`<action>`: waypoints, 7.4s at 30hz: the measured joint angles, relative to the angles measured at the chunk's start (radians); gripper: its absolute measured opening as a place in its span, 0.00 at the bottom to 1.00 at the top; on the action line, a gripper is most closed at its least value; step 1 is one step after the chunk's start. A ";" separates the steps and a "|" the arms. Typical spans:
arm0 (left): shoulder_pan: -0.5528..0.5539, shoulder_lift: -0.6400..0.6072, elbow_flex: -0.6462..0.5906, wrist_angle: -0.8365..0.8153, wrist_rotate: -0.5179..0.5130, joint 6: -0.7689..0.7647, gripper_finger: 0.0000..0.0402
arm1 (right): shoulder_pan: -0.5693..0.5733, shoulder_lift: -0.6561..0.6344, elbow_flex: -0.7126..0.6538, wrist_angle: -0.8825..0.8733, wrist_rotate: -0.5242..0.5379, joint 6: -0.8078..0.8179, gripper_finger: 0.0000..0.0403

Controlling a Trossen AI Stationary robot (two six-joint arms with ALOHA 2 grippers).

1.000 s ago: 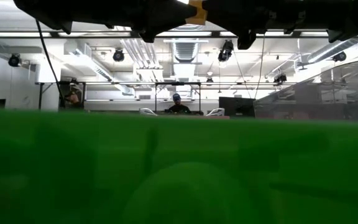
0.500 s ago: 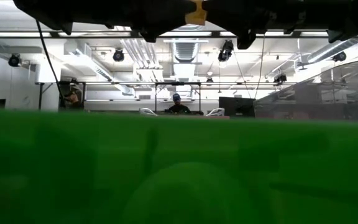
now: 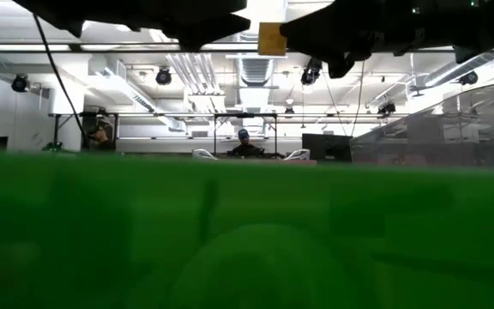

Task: Pick & Place Toys
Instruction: Put the small yellow game piece into the black bin, then put the top big green game piece into the black bin

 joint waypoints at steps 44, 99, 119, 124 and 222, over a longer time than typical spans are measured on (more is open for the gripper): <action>-0.005 -0.107 -0.194 -0.162 -0.006 -0.191 0.73 | 0.151 -0.034 0.354 -1.553 -0.259 0.549 0.25; -0.044 -0.036 0.024 -0.676 -0.019 -0.257 0.73 | 0.246 0.037 -0.053 0.224 0.241 -0.185 0.69; -0.062 0.247 0.334 -1.097 -0.018 -0.159 0.73 | 0.247 0.028 -0.053 0.172 0.241 -0.173 0.69; -0.089 0.186 0.347 -1.278 0.019 -0.159 0.73 | 0.248 0.028 -0.053 0.161 0.241 -0.171 0.69; -0.104 0.205 0.319 -0.717 -0.071 0.162 0.28 | 0.213 0.089 -0.053 0.151 0.264 -0.096 0.69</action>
